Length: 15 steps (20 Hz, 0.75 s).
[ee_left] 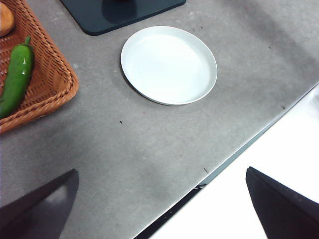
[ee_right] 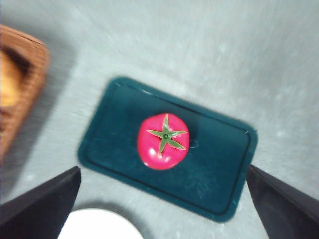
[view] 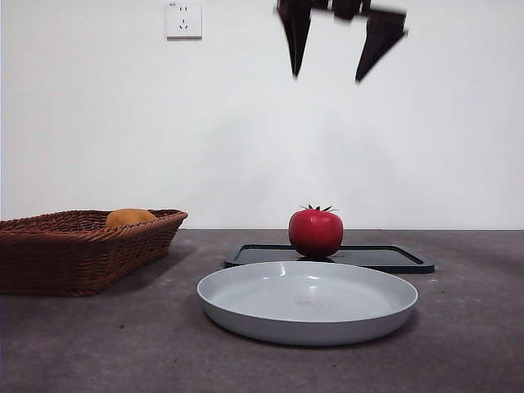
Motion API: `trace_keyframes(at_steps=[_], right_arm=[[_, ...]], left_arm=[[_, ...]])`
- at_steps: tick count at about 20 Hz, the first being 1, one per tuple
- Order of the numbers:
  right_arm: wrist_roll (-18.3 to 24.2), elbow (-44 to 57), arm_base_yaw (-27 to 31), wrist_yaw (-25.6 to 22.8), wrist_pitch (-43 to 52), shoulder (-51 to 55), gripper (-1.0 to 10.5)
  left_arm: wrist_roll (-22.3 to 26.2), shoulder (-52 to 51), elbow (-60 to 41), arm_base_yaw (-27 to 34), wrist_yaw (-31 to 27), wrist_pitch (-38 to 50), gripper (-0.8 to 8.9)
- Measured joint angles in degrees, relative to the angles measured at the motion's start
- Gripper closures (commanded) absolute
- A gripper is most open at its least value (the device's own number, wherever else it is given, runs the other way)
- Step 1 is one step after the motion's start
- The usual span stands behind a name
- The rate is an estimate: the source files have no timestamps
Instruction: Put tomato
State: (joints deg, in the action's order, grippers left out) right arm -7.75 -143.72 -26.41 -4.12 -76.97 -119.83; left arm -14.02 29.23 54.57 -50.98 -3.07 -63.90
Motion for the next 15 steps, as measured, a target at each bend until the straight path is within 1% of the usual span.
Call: trace_keyframes(at_steps=[3, 6, 11, 15], right_arm=[[0.02, 5.84, -1.81, -1.18, 0.00, 6.82, 3.5], [0.00, 15.69, -4.61, -4.15, 0.00, 14.14, 3.5], [0.00, 30.34, -9.27, -6.56, 0.00, 28.81, 3.5], [-0.04, 43.08, -12.81, -6.38, 0.04, 39.28, 3.5]], left_arm=[[0.70, 0.00, 0.00, 0.00, 0.00, -0.02, 2.33], [1.09, 0.00, 0.00, 0.00, 0.00, -0.07, 2.33], [1.27, 0.00, 0.00, 0.00, 0.00, -0.09, 2.33], [1.27, 0.00, 0.00, 0.00, 0.00, -0.09, 2.33]])
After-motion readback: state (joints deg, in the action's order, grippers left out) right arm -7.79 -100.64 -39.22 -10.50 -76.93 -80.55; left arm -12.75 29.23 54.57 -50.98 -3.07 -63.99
